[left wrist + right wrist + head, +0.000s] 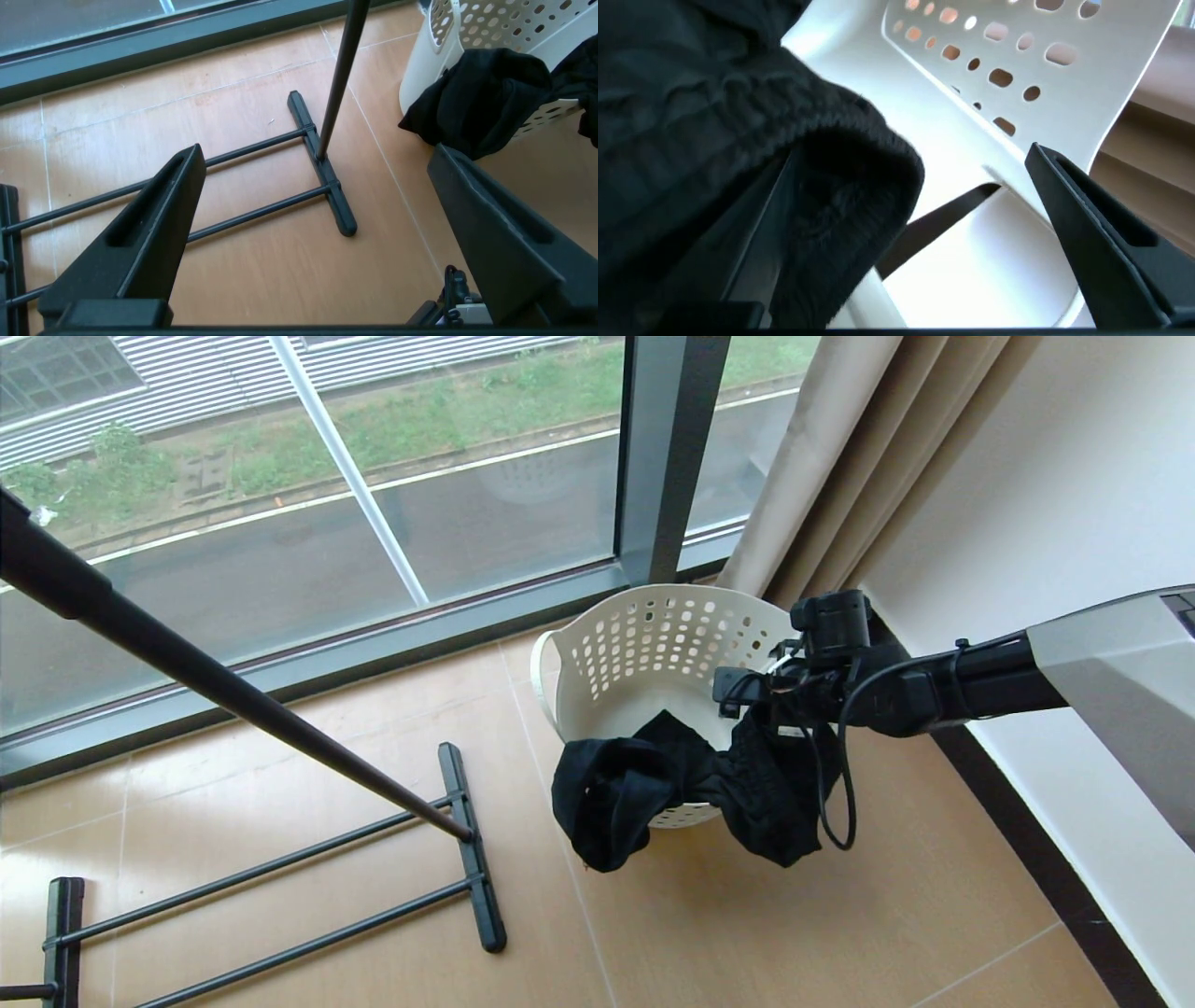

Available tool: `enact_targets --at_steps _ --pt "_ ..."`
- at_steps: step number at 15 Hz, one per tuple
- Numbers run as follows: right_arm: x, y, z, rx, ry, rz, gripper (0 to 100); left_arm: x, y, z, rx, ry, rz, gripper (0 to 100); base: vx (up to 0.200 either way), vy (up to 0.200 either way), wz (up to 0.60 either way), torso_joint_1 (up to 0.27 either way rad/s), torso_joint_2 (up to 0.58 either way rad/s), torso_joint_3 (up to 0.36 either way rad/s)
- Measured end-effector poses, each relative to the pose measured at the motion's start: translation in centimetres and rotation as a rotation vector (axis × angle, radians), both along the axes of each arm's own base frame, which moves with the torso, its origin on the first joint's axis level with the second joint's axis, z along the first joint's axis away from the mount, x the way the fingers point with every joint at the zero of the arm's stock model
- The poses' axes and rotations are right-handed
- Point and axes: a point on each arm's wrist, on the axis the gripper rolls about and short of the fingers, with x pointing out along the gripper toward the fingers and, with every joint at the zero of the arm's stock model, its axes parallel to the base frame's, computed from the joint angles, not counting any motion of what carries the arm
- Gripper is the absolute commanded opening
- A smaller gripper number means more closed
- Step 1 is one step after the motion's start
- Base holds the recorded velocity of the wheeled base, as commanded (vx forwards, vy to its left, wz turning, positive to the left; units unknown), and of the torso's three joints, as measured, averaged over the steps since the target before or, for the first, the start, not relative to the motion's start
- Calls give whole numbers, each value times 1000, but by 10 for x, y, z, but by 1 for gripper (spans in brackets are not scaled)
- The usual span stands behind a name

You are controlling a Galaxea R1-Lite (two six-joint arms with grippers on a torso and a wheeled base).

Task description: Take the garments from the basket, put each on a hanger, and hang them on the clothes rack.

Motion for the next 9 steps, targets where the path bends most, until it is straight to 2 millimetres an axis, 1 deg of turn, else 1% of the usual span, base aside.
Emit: enact_targets --at_steps 5,6,9 --pt "4 2 -7 -4 8 -2 100 0 0 0 0 0 0 100 0 0 0 0 0 0" --pt "4 2 -8 -8 14 -3 0 0 0 0 0 0 0 100 0 0 0 0 0 0" --pt "6 3 -8 9 -13 -10 0 0 0 0 0 0 0 100 0 0 0 0 0 0"
